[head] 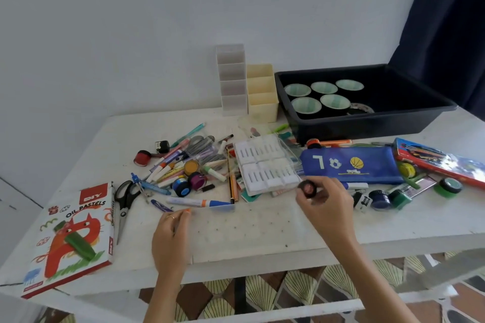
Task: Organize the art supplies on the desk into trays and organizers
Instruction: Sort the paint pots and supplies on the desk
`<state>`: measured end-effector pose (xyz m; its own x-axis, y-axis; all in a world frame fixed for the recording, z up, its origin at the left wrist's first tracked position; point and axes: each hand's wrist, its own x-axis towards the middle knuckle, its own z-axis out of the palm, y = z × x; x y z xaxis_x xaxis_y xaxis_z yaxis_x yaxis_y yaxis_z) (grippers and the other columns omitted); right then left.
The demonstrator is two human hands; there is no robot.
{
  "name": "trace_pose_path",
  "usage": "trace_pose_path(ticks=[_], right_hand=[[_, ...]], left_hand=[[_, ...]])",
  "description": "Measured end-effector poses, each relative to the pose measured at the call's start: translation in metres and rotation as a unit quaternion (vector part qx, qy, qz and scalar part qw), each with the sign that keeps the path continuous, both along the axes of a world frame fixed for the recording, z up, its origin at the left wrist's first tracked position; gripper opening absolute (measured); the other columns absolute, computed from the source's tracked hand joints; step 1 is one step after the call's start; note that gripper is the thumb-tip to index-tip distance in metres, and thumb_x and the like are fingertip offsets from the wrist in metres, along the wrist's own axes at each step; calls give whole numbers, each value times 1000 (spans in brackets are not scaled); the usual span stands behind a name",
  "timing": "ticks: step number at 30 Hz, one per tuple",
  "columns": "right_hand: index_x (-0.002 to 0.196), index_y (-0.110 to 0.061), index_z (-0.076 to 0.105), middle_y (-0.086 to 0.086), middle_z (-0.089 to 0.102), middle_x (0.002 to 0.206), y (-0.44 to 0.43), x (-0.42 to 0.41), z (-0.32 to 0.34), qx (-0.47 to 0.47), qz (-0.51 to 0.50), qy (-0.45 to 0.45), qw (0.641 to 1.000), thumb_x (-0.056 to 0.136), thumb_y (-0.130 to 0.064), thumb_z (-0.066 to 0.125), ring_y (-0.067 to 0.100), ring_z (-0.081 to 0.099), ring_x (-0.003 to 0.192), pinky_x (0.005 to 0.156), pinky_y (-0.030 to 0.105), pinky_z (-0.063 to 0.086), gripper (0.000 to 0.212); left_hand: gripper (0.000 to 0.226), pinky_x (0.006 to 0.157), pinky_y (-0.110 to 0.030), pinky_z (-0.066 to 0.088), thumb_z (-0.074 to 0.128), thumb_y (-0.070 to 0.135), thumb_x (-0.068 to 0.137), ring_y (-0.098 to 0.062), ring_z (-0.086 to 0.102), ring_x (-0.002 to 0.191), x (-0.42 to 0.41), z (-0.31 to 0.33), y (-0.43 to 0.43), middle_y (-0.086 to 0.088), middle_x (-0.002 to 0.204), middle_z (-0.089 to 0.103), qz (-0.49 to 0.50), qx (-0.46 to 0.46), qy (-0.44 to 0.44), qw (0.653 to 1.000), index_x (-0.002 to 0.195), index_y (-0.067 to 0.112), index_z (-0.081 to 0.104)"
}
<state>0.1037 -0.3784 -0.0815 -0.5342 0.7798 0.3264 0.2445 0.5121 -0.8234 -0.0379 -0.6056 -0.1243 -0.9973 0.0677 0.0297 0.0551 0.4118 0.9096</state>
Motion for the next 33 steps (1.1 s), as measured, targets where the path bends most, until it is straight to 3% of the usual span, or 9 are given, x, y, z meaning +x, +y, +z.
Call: trace_pose_path(ticks=[3,6,10,15,22,24,28,31,33], right_hand=[[101,-18,67,-6,55,91,-8,5,-8,59,131,-10,990,71,-12,78,6,56,75,66,10,46,33],[103,-18,67,-12,51,91,-8,6,-22,130,179,-56,974,69,-14,78,3,50,84,72,8,39,35],[98,-17,64,-12,53,91,-9,7,-25,125,156,-63,978,70,-12,77,2,47,83,76,4,35,31],[99,-15,68,-5,50,93,-9,5,-27,132,152,-90,975,71,-11,78,9,49,81,72,11,39,29],[96,-13,64,-8,46,99,-8,-3,-24,111,142,-125,976,69,-1,77,10,48,86,77,14,40,32],[99,-14,64,-8,47,101,-9,-1,-22,123,155,-127,972,72,-3,76,12,49,91,79,16,41,32],[111,-23,62,-12,48,102,1,10,-4,104,188,-134,967,82,-23,70,3,47,89,77,7,37,30],[109,-20,65,-5,54,102,21,19,5,156,120,-143,970,84,-15,65,13,49,93,82,20,39,26],[110,-17,65,3,56,104,35,28,3,198,40,-206,958,82,-6,63,23,46,98,83,30,38,30]], left_hand=[[14,64,-30,38,54,24,91,-14,54,77,0,3,2,-1,85,62,14,-5,-6,1000,83,20,65],[14,62,-30,38,54,25,91,-17,55,76,2,2,3,-2,84,62,18,-11,1,1000,86,19,66],[14,61,-28,37,53,25,92,-18,56,78,3,2,2,-1,85,62,20,-18,11,1000,90,19,66],[14,61,-25,39,53,26,93,-10,54,75,5,4,3,1,84,63,25,-19,16,999,88,20,64],[15,64,-31,38,51,26,93,-17,54,76,3,1,3,-2,86,62,29,-31,20,999,89,19,64],[15,64,-31,38,51,25,93,-17,53,75,4,1,3,-3,86,62,29,-30,21,999,90,18,64],[18,63,-30,37,51,24,93,-18,52,75,3,0,2,-6,85,61,24,-30,27,999,92,13,66],[20,60,-27,36,51,24,93,-16,50,73,3,0,2,-5,82,60,20,-24,27,999,90,12,66],[22,60,-29,35,50,27,93,-16,50,73,4,0,1,-3,81,59,20,-24,17,999,88,11,65]])
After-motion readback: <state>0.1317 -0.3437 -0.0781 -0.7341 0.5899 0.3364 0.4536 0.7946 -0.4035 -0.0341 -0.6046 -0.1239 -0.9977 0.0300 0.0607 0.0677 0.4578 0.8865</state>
